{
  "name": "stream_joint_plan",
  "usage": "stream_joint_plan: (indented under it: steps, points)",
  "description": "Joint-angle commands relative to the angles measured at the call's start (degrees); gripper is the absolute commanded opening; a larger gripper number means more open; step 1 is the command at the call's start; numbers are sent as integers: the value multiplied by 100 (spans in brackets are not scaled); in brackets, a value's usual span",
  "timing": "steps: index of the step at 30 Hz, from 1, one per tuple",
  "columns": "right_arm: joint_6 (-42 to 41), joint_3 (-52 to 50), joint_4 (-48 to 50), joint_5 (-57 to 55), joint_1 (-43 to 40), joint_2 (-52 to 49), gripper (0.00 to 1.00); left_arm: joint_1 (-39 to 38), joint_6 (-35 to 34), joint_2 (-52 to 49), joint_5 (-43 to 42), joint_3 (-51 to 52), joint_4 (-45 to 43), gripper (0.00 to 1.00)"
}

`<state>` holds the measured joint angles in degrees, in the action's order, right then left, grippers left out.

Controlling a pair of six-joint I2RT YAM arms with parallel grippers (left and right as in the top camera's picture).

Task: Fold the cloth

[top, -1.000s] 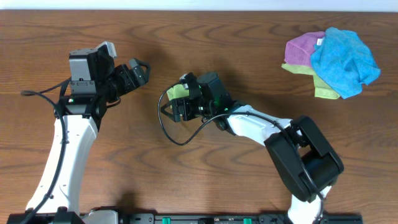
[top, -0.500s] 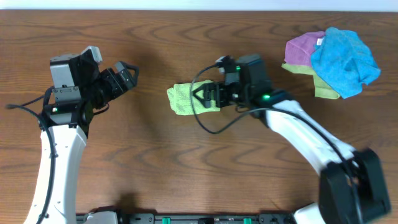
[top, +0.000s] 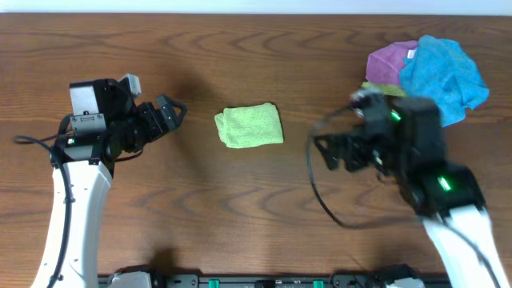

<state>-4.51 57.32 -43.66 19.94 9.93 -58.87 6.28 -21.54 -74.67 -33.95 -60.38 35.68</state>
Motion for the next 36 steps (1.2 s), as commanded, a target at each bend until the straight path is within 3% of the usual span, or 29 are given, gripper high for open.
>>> stream_joint_plan:
  steps: [1,7,14,20,29,36]
  points:
    - [173,-592,-155,-190,-328,774,99,7,166,-35,-59,35,129,96]
    - [-315,-1827,-424,61,-767,2667,99,-94,164,-243,-306,188,205,95]
    - [-680,-2450,-1014,35,-778,4240,99,-376,114,-433,-466,546,157,96]
    - [-1303,-2455,-1091,-22,-776,4424,99,-643,-267,-446,-463,1075,-407,96]
    - [-1305,-2455,-1163,-22,-776,4424,99,-861,-1300,-612,-463,2087,-2210,95]
    - [-1305,-2455,-1167,-22,-776,4424,99,-1128,-1777,-1303,-501,2323,-3169,96]
